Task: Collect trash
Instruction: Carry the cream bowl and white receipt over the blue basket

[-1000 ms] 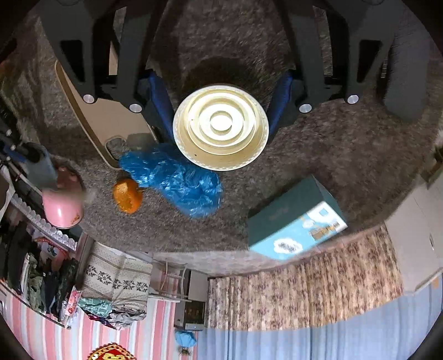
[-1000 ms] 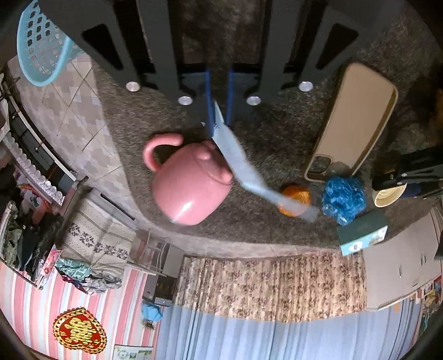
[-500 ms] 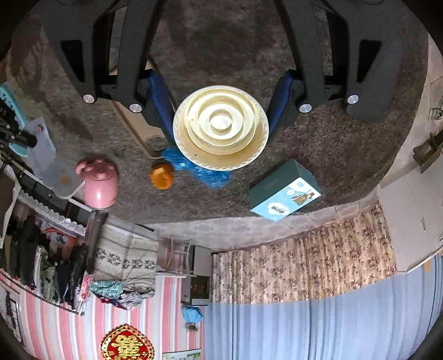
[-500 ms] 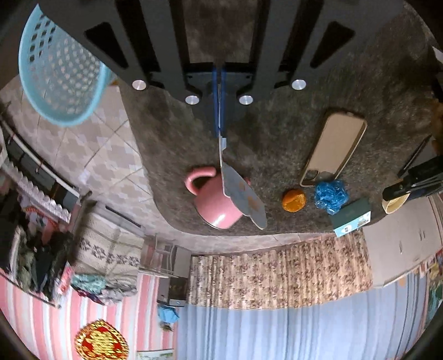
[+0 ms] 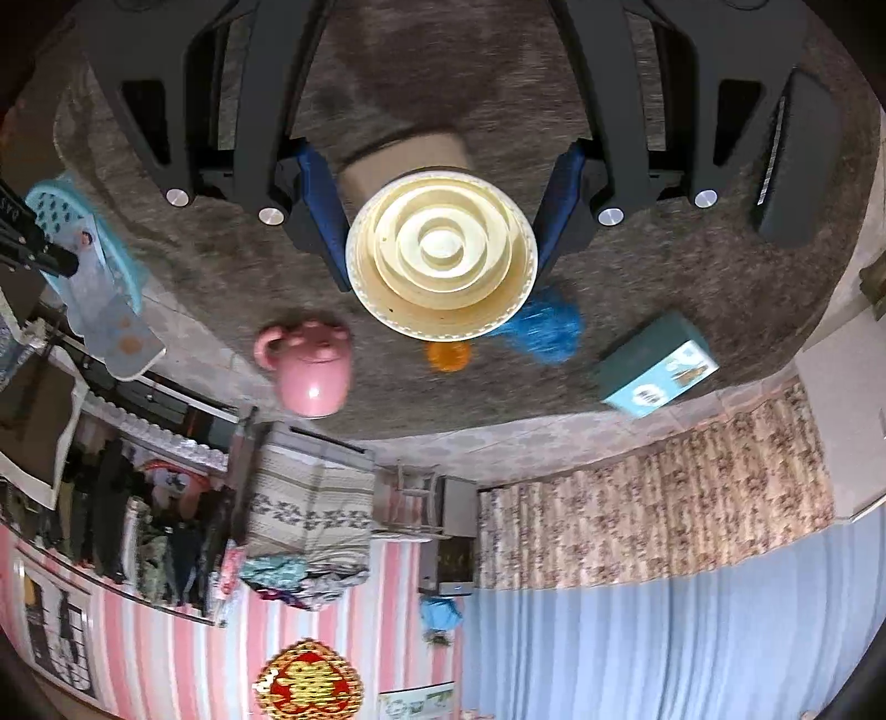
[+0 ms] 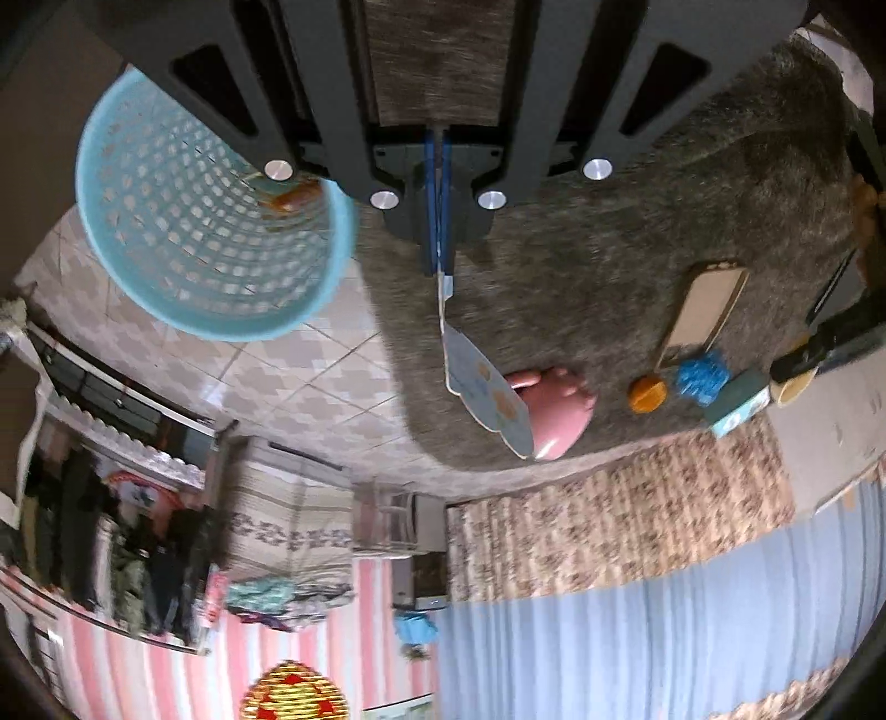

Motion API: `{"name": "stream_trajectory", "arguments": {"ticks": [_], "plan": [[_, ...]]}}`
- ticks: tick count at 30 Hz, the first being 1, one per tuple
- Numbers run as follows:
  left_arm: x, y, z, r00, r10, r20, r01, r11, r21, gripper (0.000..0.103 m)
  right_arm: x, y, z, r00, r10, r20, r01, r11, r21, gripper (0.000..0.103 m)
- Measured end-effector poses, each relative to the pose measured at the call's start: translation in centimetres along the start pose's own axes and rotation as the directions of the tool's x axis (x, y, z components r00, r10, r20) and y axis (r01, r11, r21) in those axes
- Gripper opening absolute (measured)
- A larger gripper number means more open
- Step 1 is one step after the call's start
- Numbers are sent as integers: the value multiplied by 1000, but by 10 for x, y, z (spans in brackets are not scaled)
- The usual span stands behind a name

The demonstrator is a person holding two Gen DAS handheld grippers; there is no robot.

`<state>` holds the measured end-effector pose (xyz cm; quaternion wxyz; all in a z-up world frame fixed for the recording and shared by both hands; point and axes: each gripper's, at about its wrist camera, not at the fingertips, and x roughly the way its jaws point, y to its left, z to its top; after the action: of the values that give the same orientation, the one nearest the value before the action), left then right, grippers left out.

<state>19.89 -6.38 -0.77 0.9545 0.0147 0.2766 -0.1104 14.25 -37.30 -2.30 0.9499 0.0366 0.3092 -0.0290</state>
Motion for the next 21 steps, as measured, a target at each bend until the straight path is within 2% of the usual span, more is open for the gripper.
{"name": "stream_trajectory", "arguments": {"ticks": [9,16,21], "plan": [[1,-68,12,995,-99,33,97,993,67,60,-8,-67,-9,996,-93,11,91,985,146,1],[8,-123,19,981,-189,45,184,979,89,61,-16,-112,-19,978,-211,1,204,950,238,1],[17,-174,22,967,-248,51,240,963,126,60,-16,-128,-22,963,-271,-11,265,931,251,1]]}}
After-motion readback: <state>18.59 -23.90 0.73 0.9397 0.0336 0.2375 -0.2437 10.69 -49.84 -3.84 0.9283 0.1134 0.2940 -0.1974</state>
